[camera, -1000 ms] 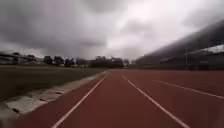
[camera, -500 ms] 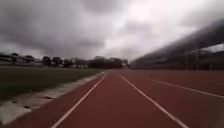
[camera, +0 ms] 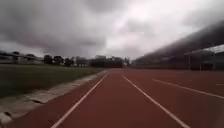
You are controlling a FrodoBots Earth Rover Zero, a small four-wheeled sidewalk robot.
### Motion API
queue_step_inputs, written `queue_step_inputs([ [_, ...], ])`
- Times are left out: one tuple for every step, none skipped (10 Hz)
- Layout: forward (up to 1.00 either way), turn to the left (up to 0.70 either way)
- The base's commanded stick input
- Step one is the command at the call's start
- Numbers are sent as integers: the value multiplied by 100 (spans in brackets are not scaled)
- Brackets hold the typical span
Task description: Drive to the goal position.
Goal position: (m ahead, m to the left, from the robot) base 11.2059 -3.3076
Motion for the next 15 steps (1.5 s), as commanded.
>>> queue_step_inputs([
  [70,0],
  [70,0],
  [70,-11],
  [70,-34],
  [70,-35],
  [70,-26],
  [70,-3],
  [70,3],
  [70,0],
  [70,0],
  [70,0],
  [70,0],
  [70,0],
  [70,0],
  [70,0],
])
